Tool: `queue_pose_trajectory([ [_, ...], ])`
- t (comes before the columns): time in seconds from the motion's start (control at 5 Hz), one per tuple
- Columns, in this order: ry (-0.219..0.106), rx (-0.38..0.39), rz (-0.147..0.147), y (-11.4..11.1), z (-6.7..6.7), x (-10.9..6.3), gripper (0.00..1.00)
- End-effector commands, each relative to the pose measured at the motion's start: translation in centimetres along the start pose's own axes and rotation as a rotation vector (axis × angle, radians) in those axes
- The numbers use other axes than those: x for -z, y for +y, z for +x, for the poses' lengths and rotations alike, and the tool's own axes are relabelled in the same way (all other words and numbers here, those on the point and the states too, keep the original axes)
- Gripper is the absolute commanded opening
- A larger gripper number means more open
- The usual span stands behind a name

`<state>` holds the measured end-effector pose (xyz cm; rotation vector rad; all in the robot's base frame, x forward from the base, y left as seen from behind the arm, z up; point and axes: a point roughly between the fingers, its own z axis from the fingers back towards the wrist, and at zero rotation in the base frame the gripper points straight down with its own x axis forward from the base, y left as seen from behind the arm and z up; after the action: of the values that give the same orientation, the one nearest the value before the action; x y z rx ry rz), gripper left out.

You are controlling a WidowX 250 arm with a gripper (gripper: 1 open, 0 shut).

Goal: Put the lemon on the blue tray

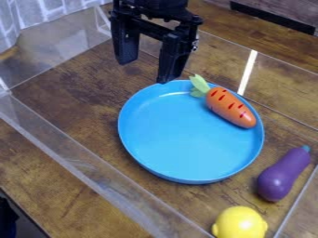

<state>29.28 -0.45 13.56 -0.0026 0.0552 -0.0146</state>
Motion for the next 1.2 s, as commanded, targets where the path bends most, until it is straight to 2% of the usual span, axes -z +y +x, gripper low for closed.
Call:
queue_pose_trajectory([
  [0.0,0.009,-0.029,-0.002,-0.9,-0.4,0.6,1.00],
  [0.2,0.014,0.004,-0.001,-2.4,-0.3,1.6,1.00],
  [0.6,-0.004,0.095,0.006,-8.4,-0.6,5.8,1.00],
  [1.0,-0.008,0.151,0.026,-13.7,-2.5,7.5,1.00],
])
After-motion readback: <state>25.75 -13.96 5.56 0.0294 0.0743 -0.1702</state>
